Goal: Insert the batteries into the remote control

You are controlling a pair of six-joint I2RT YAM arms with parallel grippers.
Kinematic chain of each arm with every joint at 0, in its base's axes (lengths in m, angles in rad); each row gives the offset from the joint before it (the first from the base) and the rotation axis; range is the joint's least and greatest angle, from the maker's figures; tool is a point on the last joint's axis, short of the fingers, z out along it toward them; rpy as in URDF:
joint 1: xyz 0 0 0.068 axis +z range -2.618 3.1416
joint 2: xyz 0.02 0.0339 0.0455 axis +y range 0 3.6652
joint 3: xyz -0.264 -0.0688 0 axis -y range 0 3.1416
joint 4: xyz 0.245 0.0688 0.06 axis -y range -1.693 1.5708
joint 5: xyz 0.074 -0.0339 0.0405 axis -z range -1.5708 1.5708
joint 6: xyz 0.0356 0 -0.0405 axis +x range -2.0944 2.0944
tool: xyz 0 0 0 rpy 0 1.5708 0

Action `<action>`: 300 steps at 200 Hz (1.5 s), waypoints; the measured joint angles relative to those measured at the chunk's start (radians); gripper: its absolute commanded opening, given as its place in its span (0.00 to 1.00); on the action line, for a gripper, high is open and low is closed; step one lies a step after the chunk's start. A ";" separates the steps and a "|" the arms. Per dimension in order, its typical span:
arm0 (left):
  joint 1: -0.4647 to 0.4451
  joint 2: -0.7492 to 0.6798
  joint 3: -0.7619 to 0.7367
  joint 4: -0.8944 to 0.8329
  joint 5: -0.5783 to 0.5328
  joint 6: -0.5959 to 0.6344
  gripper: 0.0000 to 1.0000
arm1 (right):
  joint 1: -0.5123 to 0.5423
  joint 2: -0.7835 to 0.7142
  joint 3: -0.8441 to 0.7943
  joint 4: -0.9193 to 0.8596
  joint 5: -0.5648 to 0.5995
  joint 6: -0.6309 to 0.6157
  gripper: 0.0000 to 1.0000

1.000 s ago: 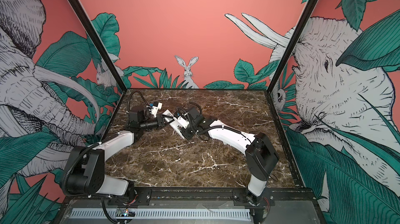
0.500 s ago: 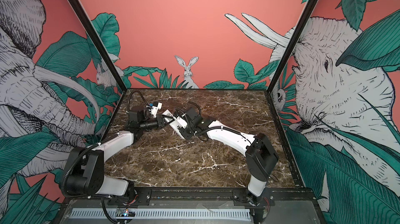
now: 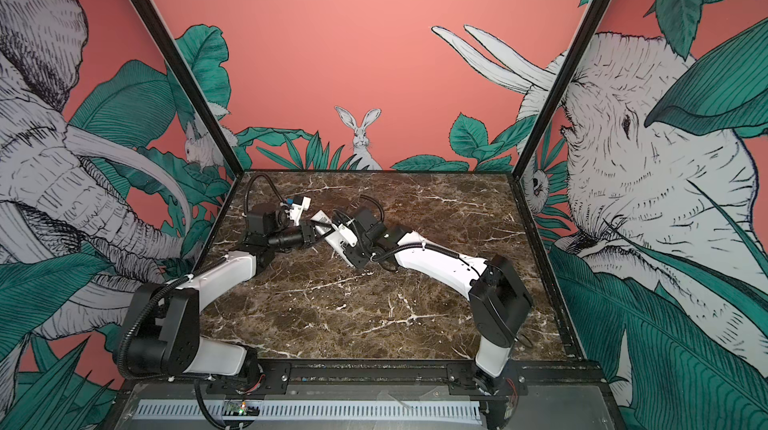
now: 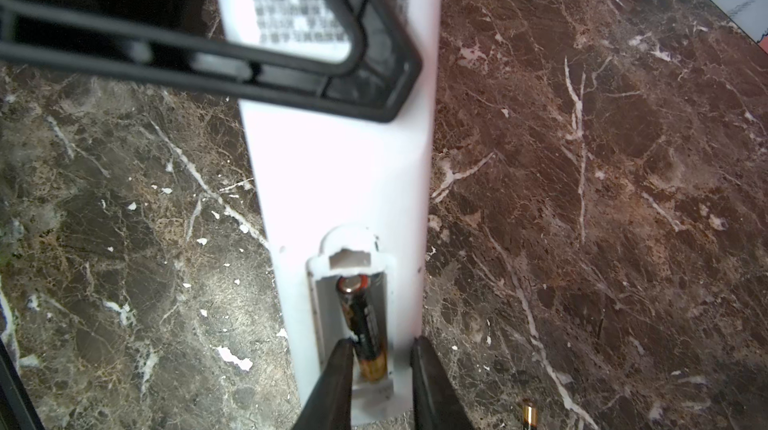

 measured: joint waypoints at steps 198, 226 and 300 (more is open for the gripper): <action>0.005 -0.027 0.000 -0.039 0.042 0.061 0.00 | 0.003 -0.032 -0.043 0.038 -0.035 -0.005 0.09; 0.007 -0.032 0.000 -0.051 0.025 0.075 0.00 | 0.003 -0.032 -0.043 0.043 -0.043 0.001 0.08; 0.005 -0.053 0.000 -0.075 -0.017 0.063 0.00 | -0.004 -0.012 -0.043 0.119 -0.058 0.031 0.05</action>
